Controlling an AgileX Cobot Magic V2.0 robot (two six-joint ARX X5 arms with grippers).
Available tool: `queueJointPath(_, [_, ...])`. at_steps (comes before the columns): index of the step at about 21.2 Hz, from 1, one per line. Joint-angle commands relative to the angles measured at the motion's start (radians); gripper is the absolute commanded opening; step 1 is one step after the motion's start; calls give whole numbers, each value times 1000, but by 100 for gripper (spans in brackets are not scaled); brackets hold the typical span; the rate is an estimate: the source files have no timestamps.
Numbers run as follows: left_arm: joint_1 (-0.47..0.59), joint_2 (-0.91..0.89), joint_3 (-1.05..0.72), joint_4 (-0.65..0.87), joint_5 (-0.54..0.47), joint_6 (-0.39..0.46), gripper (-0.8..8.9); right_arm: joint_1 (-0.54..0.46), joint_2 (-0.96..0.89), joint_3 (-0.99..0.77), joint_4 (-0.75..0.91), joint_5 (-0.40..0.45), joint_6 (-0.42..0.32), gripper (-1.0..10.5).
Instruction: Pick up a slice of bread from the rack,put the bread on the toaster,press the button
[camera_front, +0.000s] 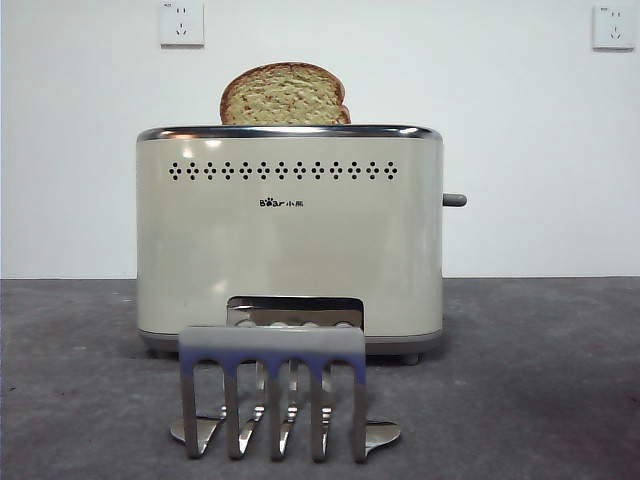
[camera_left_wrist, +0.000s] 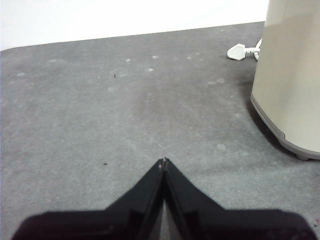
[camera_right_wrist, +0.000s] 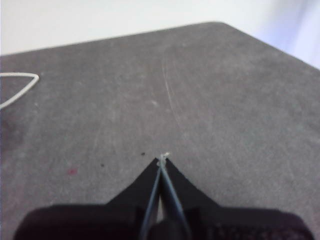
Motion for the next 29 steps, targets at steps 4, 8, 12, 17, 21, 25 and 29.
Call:
queueJointPath(4, [2,2,-11,7,-3,-10,-3,-2,-47,-25,21,-28,-15,1])
queueJointPath(8, [2,5,-11,6,-3,-10,-3,-13,-47,-26,18,-143,-79,1])
queueJointPath(12, [2,6,-11,6,-3,-10,-3,-38,-47,-29,19,-267,-152,1])
queueJointPath(17, [2,6,-11,6,-3,-10,-3,-39,-47,-29,19,-250,-163,1])
queueJointPath(21, [2,6,-11,6,-3,-10,-3,-39,-47,-29,20,-250,-162,1])
queueJointPath(25, [2,6,-11,6,-3,-10,-3,-39,-47,-29,20,-250,-163,1])
queueJointPath(29, [2,6,-11,6,-3,-10,-3,-39,-47,-29,20,-250,-163,1])
